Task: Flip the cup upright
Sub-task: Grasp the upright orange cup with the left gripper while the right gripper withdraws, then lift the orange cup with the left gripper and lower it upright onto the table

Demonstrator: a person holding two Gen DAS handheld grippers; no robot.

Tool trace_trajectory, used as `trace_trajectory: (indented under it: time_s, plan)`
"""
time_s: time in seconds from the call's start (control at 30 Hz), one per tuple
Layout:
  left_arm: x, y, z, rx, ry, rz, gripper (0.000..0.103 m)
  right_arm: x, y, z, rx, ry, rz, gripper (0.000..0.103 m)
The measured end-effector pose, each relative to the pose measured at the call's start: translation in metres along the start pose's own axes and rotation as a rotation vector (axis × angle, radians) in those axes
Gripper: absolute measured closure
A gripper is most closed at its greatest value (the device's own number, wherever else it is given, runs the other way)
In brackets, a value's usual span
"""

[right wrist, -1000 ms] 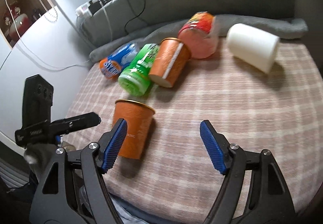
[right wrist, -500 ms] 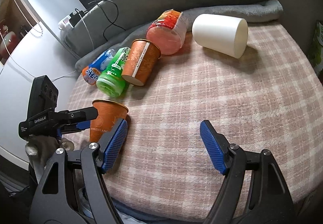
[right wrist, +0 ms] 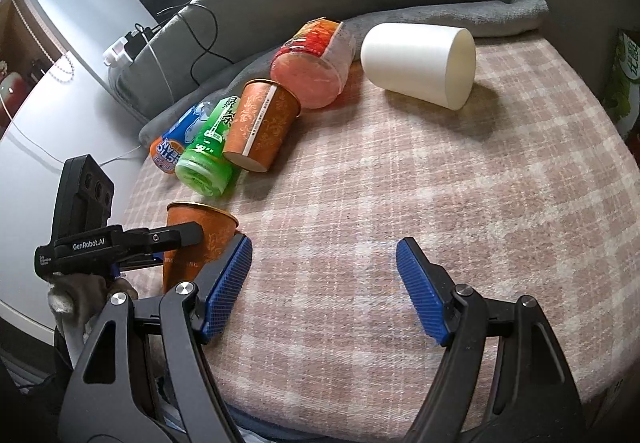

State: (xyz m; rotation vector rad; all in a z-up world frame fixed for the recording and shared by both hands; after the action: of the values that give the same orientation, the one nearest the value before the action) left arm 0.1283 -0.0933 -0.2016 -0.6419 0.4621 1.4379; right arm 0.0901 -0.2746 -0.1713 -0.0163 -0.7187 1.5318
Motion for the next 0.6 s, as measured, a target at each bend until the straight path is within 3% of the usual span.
trace_trajectory:
  time_s: [0.3,0.6]
  plan:
    - [-0.014,0.0,0.012,-0.086,-0.065,-0.081,0.036,-0.002,0.0,0.001,-0.001,-0.005,-0.009,0.026]
    - [-0.034,-0.006,0.03,-0.236,-0.222,-0.219,0.036,-0.003,0.001,0.002,-0.002,-0.012,-0.018,0.026]
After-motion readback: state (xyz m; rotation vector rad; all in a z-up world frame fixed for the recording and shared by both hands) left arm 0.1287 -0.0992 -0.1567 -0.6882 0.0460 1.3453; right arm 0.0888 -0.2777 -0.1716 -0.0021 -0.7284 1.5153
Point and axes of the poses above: each gripper's, at about its wrist camera, not at the fingertips, and z roughly against the way its jaws point, x to its left, y to its underside, the point moved 9 cm from there along -z, roughly the way its jaws point, and after that the axes turned 9 degrees about x, right-handed, at the moved point
